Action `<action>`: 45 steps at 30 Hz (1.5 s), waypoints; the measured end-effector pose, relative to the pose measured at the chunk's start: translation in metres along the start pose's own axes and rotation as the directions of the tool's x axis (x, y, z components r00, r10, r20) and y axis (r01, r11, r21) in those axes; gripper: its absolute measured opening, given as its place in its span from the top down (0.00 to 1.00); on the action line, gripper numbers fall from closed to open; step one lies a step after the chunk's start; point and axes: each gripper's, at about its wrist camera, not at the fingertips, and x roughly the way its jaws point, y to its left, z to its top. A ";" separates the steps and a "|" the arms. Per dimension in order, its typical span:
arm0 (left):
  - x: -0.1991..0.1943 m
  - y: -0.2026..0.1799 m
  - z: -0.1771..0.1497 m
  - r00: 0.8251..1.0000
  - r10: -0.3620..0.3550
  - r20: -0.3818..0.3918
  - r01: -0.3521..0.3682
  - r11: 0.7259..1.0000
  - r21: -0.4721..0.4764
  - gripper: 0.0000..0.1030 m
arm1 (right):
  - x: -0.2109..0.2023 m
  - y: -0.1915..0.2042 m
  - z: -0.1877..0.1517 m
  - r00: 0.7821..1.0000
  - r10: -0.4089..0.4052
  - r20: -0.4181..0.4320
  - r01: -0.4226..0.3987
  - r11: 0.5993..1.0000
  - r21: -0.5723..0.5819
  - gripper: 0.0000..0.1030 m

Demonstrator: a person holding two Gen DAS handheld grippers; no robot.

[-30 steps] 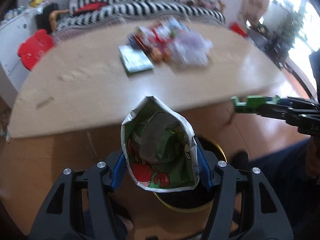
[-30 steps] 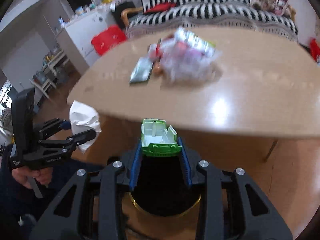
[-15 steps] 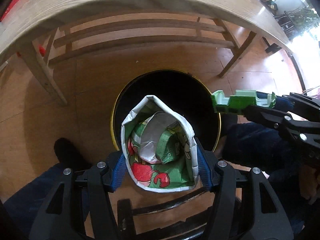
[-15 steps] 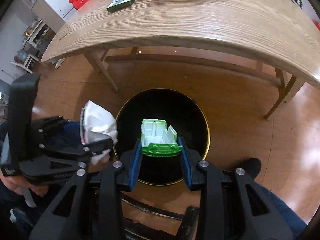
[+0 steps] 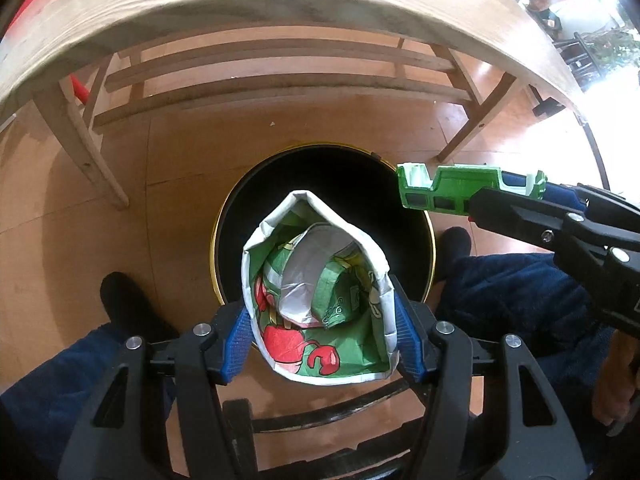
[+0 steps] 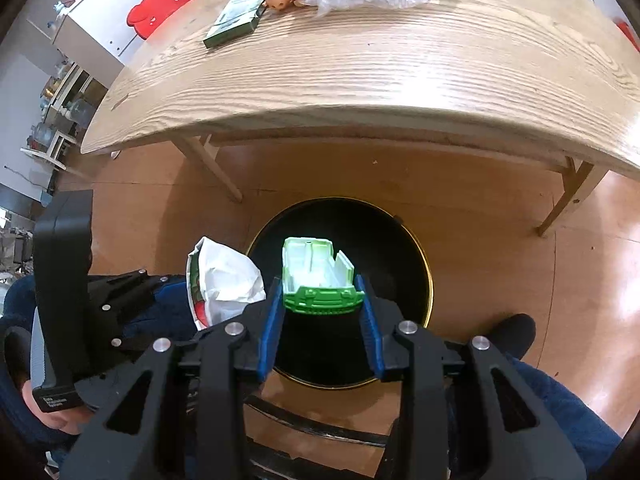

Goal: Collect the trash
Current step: 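Open both tools to drop the bag and tray into the bin, then grasp the white-green box with the left tool while the right grasps the blister pack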

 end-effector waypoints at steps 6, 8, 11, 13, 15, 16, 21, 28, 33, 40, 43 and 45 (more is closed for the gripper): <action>-0.002 -0.001 0.001 1.000 0.002 0.008 -0.002 1.000 0.008 0.41 | 0.000 -0.003 0.000 1.000 0.001 -0.001 -0.001 1.000 0.003 0.65; -0.002 -0.001 0.001 1.000 0.005 0.005 -0.005 1.000 0.007 0.41 | 0.000 -0.002 0.001 1.000 -0.001 0.001 0.001 1.000 0.002 0.65; -0.001 -0.002 0.001 1.000 0.008 0.003 -0.008 1.000 0.007 0.41 | -0.001 -0.003 0.001 1.000 -0.002 0.006 0.002 1.000 0.003 0.65; -0.001 -0.002 0.001 1.000 0.007 0.004 -0.007 1.000 0.006 0.39 | -0.001 -0.003 0.001 1.000 -0.003 0.006 0.002 1.000 0.007 0.65; -0.002 -0.001 0.001 1.000 0.010 0.010 -0.010 1.000 0.006 0.35 | -0.001 -0.004 0.001 1.000 -0.001 0.004 0.001 1.000 0.014 0.45; -0.001 -0.001 0.001 1.000 0.012 0.011 -0.012 1.000 0.004 0.28 | -0.001 -0.005 0.002 1.000 0.002 0.007 -0.003 1.000 0.020 0.37; -0.001 0.002 0.003 1.000 0.023 0.010 -0.023 1.000 -0.018 0.11 | -0.006 -0.005 0.004 1.000 0.010 0.026 -0.010 1.000 0.027 0.22; 0.000 0.005 0.003 1.000 0.023 0.008 -0.023 0.999 -0.032 0.11 | -0.006 -0.005 0.005 1.000 0.008 0.025 -0.009 0.999 0.035 0.21; -0.001 0.004 0.003 1.000 0.029 0.013 -0.028 0.999 -0.027 0.11 | -0.005 -0.002 0.003 1.000 0.000 0.029 -0.001 1.000 0.027 0.21; -0.006 0.002 0.002 0.999 0.041 0.030 -0.041 0.999 -0.018 0.10 | -0.011 0.005 0.004 0.999 -0.003 0.053 0.003 1.000 0.003 0.21; -0.015 -0.003 0.001 0.998 0.032 0.054 -0.032 0.999 -0.003 0.11 | -0.024 0.012 0.004 0.994 -0.001 0.109 0.004 1.000 -0.024 0.21; -0.026 -0.005 0.001 0.996 0.024 0.085 -0.025 1.000 0.010 0.11 | -0.041 0.015 0.007 0.984 -0.003 0.180 0.011 0.999 -0.040 0.21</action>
